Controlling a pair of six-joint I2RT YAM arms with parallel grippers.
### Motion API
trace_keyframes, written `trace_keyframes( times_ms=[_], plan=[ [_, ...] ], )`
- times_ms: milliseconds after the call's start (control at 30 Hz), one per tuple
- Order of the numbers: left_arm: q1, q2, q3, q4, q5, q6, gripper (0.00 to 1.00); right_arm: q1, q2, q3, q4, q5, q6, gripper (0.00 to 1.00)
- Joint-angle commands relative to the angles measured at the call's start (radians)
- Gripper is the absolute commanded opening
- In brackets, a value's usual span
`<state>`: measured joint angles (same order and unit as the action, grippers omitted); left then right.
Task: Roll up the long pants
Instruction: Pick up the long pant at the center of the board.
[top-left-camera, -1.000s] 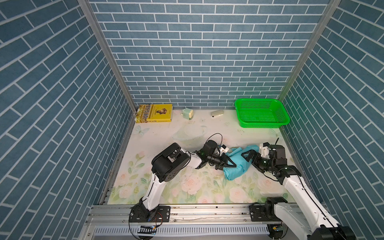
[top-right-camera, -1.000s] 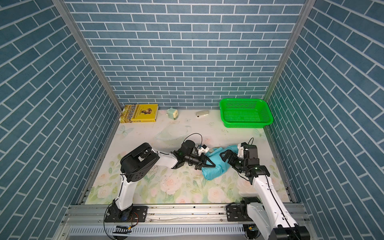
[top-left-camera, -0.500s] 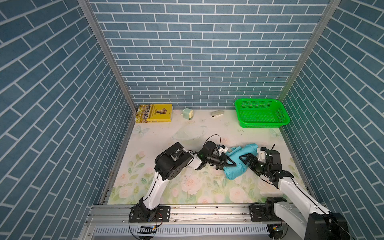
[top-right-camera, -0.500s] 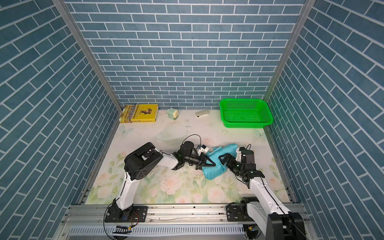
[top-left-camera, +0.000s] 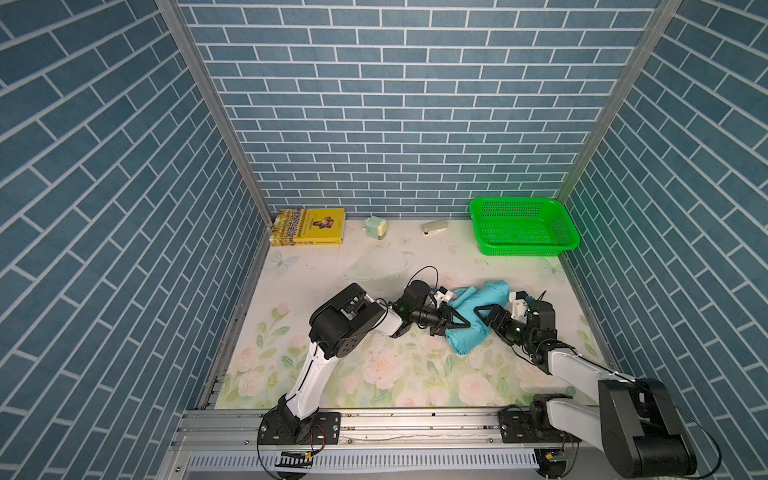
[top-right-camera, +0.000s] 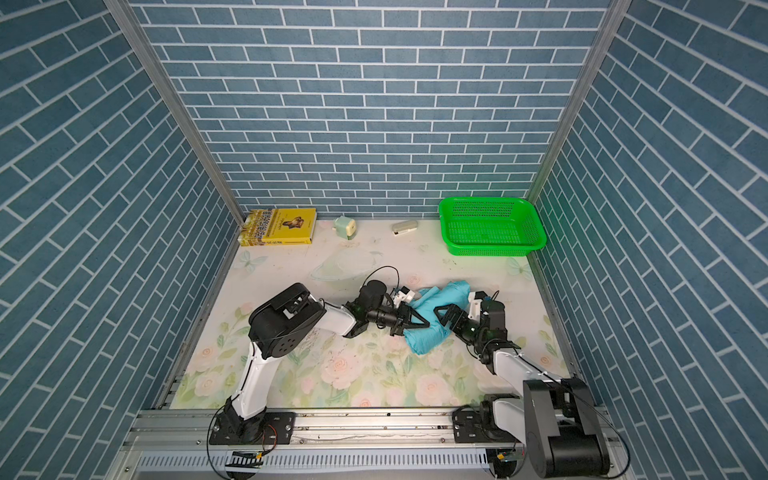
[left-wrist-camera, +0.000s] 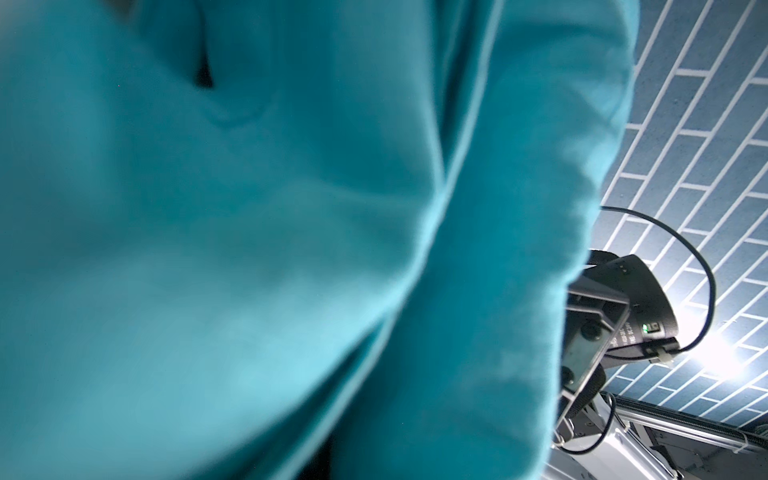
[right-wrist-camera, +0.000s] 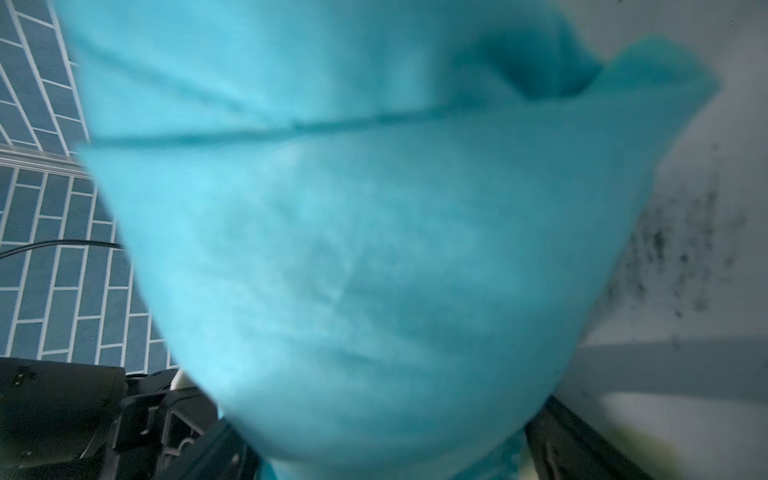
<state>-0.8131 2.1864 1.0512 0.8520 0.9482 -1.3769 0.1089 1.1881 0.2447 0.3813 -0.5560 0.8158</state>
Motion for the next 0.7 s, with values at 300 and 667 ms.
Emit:
trace_keyframes(
  times_ms=[300,667],
  plan=[
    [-0.003,0.070,0.010,-0.014,-0.007,-0.021,0.00,0.035,0.156,0.014,0.034,-0.013,0.033,0.94],
    [0.006,0.059,-0.001,0.005,0.009,-0.016,0.00,0.081,0.203,0.073,0.051,-0.008,0.042,0.00]
  ],
)
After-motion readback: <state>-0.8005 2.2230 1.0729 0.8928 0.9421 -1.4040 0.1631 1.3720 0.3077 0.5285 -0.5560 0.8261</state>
